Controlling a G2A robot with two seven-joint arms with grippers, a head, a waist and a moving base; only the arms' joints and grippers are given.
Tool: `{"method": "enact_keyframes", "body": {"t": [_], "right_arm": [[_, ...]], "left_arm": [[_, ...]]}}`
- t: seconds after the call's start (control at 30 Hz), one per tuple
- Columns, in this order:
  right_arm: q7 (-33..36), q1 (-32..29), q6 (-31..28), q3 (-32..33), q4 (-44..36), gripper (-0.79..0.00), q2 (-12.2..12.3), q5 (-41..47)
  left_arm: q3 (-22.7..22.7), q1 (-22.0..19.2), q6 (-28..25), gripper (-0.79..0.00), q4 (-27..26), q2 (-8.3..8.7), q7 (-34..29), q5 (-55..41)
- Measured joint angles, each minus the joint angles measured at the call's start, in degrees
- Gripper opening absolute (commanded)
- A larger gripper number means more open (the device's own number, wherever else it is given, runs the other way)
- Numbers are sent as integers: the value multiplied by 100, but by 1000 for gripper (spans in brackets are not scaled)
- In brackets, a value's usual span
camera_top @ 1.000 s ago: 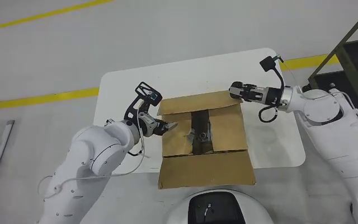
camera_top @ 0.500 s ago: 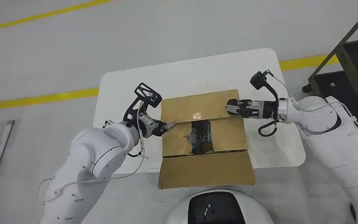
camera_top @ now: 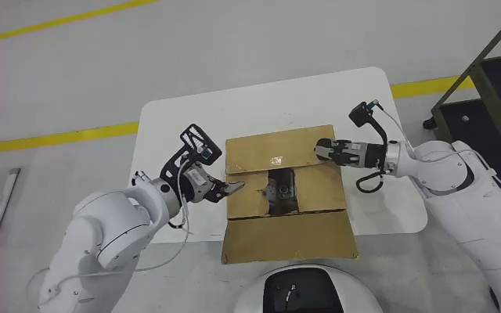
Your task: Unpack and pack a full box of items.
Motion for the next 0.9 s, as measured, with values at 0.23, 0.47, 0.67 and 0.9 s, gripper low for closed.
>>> {"method": "enact_keyframes", "body": {"t": [0.23, 0.47, 0.67, 0.9], "right_arm": [[-110, 47, 64, -70, 54, -785, -9, 45], [-164, 96, 143, -155, 126, -785, -20, 67], [-177, 134, 156, -204, 140, -785, -23, 58], [-167, 146, 175, -228, 151, -785, -16, 44]], "left_arm": [[-1296, 1451, -249, 0, -623, 178, -340, 122], [-2096, 3052, -456, 0, -953, 215, -135, 369], [-2441, 4093, -623, 0, -897, 190, 437, 723], [-2678, 4939, -920, 0, -873, 156, 1095, 1000]]}}
